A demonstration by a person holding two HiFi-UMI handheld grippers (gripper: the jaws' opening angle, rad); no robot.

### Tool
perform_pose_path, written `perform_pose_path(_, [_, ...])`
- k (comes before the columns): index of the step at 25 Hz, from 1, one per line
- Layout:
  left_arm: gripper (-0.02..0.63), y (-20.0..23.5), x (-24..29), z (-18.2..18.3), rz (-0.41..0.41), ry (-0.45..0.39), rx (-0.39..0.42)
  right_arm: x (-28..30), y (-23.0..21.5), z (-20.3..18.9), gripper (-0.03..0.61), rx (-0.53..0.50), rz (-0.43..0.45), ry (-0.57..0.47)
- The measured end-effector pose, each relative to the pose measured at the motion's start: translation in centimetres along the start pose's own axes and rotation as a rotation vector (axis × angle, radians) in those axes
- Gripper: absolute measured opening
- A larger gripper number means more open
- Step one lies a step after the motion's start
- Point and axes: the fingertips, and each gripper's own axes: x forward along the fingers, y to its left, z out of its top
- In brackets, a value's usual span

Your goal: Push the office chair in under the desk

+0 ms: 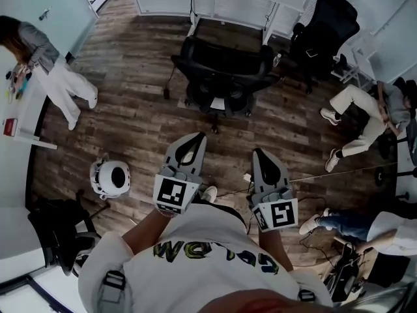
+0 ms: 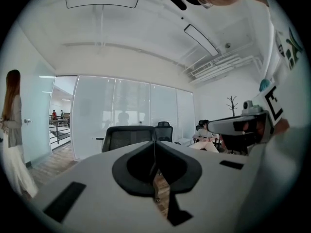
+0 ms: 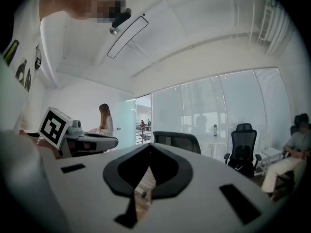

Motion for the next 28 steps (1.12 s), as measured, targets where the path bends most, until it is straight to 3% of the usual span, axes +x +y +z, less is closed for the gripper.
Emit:
perform_pose_path(8, [0.021,2.3,3.1,-0.4,-0.001,0.004,0.017,3.4,-1.5,-0.8,0.015,-0.038,0.019,0.035])
perform_pose_path(17, [0.101,10.4,9.4,-3.9,0.031,0.100,0.114,10.5,-6.4,-3.5,0.089,-0.185,0.024,0.139])
perform_pose_path(19, [0.126,12.6,11.1,-5.1,0.025,0.139,0.168,12.1,-8.2,-4.7,0.109,-0.236,0.020,0.175])
perform_pose_path(24, [0.211,19.0,16.0,-9.8,0.005,0.263,0.392,16.6,-13.6,-9.2,0.164,-0.393,0.018,0.287])
perform_pose_path(28, [0.239,23.3,19.7,-12.8,-0.042,0.358,0.514,19.4,-17.5,-11.5,0.206,-0.480,0.034,0.355])
